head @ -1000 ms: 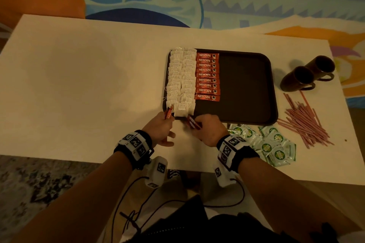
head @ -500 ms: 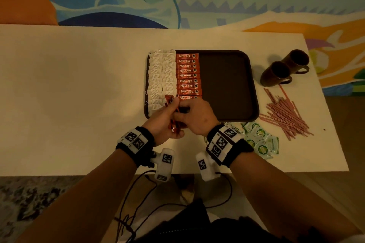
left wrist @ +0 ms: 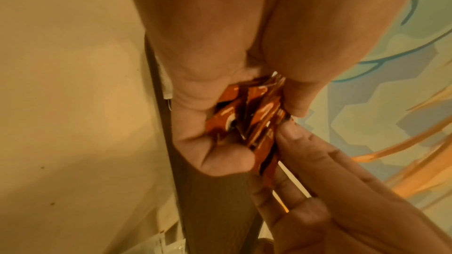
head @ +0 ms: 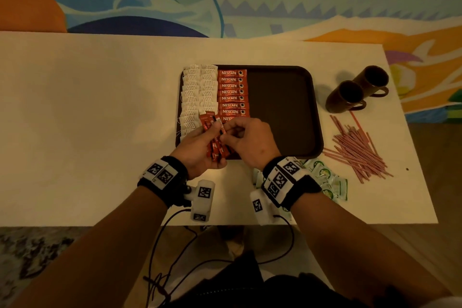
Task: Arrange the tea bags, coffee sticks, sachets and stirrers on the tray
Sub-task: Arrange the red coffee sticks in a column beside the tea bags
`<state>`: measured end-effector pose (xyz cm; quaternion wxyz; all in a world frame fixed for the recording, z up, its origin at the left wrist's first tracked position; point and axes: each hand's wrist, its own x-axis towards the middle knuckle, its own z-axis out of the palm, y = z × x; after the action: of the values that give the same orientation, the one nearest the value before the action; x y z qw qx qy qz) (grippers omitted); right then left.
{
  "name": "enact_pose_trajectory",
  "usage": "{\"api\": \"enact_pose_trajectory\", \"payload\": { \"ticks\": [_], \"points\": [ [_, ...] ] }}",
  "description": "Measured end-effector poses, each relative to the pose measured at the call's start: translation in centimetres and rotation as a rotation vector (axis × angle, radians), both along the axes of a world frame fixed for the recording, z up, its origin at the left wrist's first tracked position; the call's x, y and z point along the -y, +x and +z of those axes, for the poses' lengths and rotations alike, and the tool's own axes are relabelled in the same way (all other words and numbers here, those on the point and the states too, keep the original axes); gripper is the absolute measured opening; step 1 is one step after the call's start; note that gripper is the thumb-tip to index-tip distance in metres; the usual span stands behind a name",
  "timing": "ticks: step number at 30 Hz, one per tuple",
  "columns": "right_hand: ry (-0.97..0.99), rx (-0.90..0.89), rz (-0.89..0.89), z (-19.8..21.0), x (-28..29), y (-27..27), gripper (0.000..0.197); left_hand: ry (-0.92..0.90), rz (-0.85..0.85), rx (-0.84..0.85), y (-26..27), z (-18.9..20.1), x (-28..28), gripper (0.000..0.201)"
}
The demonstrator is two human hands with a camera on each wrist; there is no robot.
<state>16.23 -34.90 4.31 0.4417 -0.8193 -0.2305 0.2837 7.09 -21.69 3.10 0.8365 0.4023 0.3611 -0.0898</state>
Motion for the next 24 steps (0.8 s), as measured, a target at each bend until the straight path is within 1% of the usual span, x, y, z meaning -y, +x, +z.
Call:
{"api": "enact_pose_trajectory", "payload": {
  "ticks": [2, 4, 7, 8, 9, 11, 12, 13, 14, 16, 17, 18, 19, 21, 22, 23, 24],
  "points": [
    [0.007, 0.008, -0.013, 0.0, 0.0, 0.6, 0.012, 0.009, 0.005, 0.003, 0.2, -0.2, -0.2, 0.042],
    [0.024, 0.028, -0.031, 0.1, 0.0, 1.2, 0.012, 0.042, 0.009, -0.014, 0.5, -0.4, -0.4, 0.04],
    [0.029, 0.163, -0.002, 0.0, 0.1, 1.9, 0.013, 0.079, 0.044, -0.062, 1.0, -0.3, -1.0, 0.028],
    [0.022, 0.231, 0.034, -0.1, 0.1, 1.9, 0.014, 0.073, 0.047, -0.069, 1.1, -0.2, -1.3, 0.029],
    [0.012, 0.299, 0.081, -0.2, 0.2, 1.9, 0.014, 0.053, 0.043, -0.071, 1.2, -0.1, -1.5, 0.032],
    [0.004, 0.415, 0.169, -0.5, 0.4, 1.7, 0.015, 0.001, 0.02, -0.079, 1.3, 0.3, -1.7, 0.045],
    [0.011, 0.462, 0.195, -0.7, 0.6, 1.7, 0.016, -0.02, 0.004, -0.08, 1.3, 0.4, -1.7, 0.052],
    [0.026, 0.501, 0.209, -1.0, 0.7, 1.7, 0.017, -0.03, -0.007, -0.075, 1.3, 0.5, -1.7, 0.054],
    [0.045, 0.531, 0.216, -1.2, 0.9, 1.7, 0.018, -0.022, -0.016, -0.065, 1.3, 0.5, -1.8, 0.049],
    [0.086, 0.532, 0.221, -1.4, 1.2, 1.9, 0.021, 0.043, -0.032, -0.046, 1.2, 0.4, -1.9, 0.028],
    [0.096, 0.485, 0.207, -1.4, 1.3, 2.1, 0.024, 0.072, -0.038, -0.036, 1.1, 0.3, -1.9, 0.02],
    [0.103, 0.399, 0.175, -1.2, 1.4, 2.2, 0.028, 0.095, -0.043, -0.028, 1.0, 0.2, -2.0, 0.019],
    [0.114, 0.271, 0.127, -1.0, 1.5, 2.3, 0.033, 0.124, -0.048, -0.023, 1.0, 0.0, -2.1, 0.02],
    [0.159, -0.08, 0.005, -0.5, 1.3, 2.7, 0.041, 0.209, -0.058, -0.024, 1.1, -0.1, -2.1, 0.023],
    [0.192, -0.25, -0.049, -0.5, 1.3, 2.9, 0.04, 0.249, -0.062, -0.026, 1.1, -0.1, -2.1, 0.024],
    [0.217, -0.36, -0.093, -0.4, 1.2, 3.1, 0.036, 0.279, -0.064, -0.023, 1.1, -0.1, -2.0, 0.024],
    [0.226, -0.41, -0.124, -0.4, 1.3, 3.3, 0.031, 0.305, -0.065, -0.019, 1.1, -0.1, -2.0, 0.024]
  ]
}}
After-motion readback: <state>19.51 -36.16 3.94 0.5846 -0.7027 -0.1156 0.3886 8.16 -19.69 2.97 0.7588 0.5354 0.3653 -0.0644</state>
